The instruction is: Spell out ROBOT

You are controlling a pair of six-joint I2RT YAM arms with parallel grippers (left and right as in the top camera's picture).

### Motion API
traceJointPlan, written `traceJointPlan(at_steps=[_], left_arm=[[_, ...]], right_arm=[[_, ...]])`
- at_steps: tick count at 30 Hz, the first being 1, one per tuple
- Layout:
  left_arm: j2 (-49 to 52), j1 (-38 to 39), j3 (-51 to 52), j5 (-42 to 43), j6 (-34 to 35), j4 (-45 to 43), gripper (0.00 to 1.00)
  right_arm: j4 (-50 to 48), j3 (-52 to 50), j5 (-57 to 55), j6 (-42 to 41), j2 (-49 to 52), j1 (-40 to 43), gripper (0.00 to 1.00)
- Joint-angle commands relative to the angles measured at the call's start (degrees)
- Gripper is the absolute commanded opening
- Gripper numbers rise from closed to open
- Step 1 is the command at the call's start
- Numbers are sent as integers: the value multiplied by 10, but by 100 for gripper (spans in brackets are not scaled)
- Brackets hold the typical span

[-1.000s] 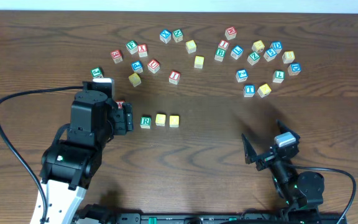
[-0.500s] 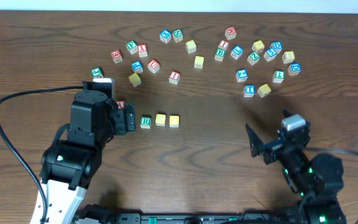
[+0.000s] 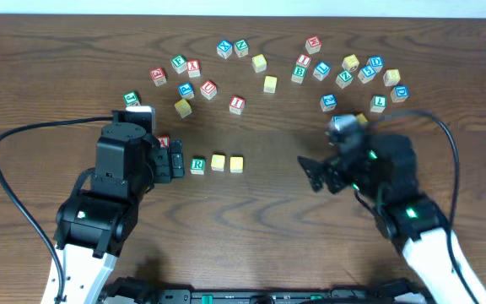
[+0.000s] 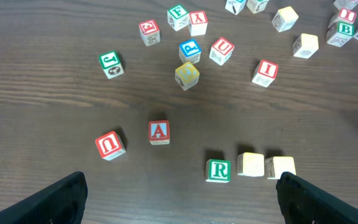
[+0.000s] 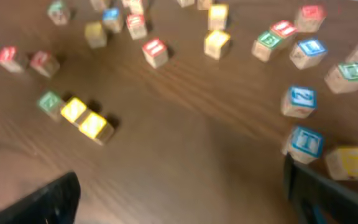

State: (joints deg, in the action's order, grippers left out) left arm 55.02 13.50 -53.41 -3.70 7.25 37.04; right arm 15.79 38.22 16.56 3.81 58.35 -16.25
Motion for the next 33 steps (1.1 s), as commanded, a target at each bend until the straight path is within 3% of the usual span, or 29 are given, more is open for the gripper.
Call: traceJointPlan(at_steps=[1, 4, 11, 14, 16, 21, 27, 33], left_arm=[[0, -3, -17, 1, -3, -2, 96], [0, -3, -17, 1, -3, -2, 96], [0, -3, -17, 1, -3, -2, 95], [0, -3, -17, 1, -3, -2, 96], [0, -3, -17, 1, -3, -2, 96], [0, -4, -17, 1, -3, -2, 96], [1, -4, -17, -61, -3, 8, 96], [27, -35, -17, -94, -6, 15, 96]], right_arm=[[44, 116, -59, 6, 83, -47, 99], [62, 174, -27, 4, 133, -70, 99], [3, 172, 62, -9, 174, -81, 97], [4, 183, -8, -83, 185, -99, 92], [31, 204, -71, -121, 198, -123, 98], [136, 314, -203, -164, 258, -186, 99], [204, 430, -223, -219, 336, -217, 99], [184, 447, -223, -249, 367, -238, 99]])
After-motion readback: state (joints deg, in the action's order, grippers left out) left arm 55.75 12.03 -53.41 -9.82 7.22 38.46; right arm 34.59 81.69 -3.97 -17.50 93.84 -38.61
